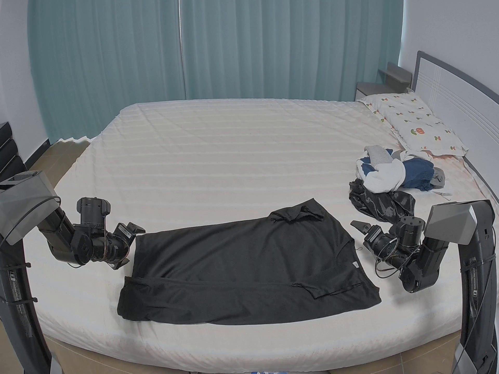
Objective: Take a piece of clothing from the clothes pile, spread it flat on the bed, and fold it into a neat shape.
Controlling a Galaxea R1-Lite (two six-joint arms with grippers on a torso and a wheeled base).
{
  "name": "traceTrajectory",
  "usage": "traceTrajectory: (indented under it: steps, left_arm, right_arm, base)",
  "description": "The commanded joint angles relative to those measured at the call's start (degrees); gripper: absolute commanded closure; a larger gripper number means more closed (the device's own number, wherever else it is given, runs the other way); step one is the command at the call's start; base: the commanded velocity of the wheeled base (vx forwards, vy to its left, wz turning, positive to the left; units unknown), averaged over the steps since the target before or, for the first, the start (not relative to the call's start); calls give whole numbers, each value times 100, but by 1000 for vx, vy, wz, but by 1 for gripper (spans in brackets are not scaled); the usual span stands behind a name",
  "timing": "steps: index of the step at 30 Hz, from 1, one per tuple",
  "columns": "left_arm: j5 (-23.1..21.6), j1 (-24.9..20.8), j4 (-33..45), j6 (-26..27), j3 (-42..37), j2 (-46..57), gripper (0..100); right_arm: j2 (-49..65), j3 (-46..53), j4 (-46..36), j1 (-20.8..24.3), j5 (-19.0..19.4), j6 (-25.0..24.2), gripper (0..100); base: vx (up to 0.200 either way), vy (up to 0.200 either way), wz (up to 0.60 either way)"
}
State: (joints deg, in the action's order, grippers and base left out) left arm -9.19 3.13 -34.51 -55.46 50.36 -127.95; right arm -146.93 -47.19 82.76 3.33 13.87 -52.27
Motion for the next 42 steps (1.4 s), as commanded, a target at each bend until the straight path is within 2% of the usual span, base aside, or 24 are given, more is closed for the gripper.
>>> traceTrajectory:
  steps: [1, 14, 18, 20, 21, 26, 30, 32, 42]
  left_arm:
    - [14, 3, -3, 0, 0, -10, 0]
    - [40, 21, -12, 96, 185, -63, 0]
    - [-30, 267, -64, 914, 659, -432, 0]
    - [-83, 311, -82, 1063, 747, -494, 0]
    - [-355, 372, -126, 1309, 958, -687, 0]
    - [-1067, 469, -267, 1608, 1415, -995, 0]
    - [-1190, 469, -425, 1916, 1653, -1215, 0]
    - [-1217, 451, -469, 2355, 1916, -1478, 0]
    - [-1234, 416, -987, 2469, 1846, -1707, 0]
  right_arm:
    - [-11, -1, 3, 1, 1, -2, 0]
    - [-11, 8, 3, 1, 1, -2, 0]
    - [-11, 17, 12, 10, 1, -2, 0]
    - [-11, 17, 12, 10, 1, -2, 0]
    - [-28, 8, 12, 10, 1, -2, 0]
    - [-55, 17, 12, 28, -7, 42, 0]
    - [-90, 8, 12, 28, -7, 95, 0]
    - [-116, 17, 82, 63, -16, 130, 0]
    - [-160, 43, 170, 63, -16, 191, 0]
  base:
    - [0, 0, 0]
    - [0, 0, 0]
    - [0, 0, 0]
    - [0, 0, 0]
    - [0, 0, 0]
    - [0, 0, 0]
    - [0, 0, 0]
    - [0, 0, 0]
    - [0, 0, 0]
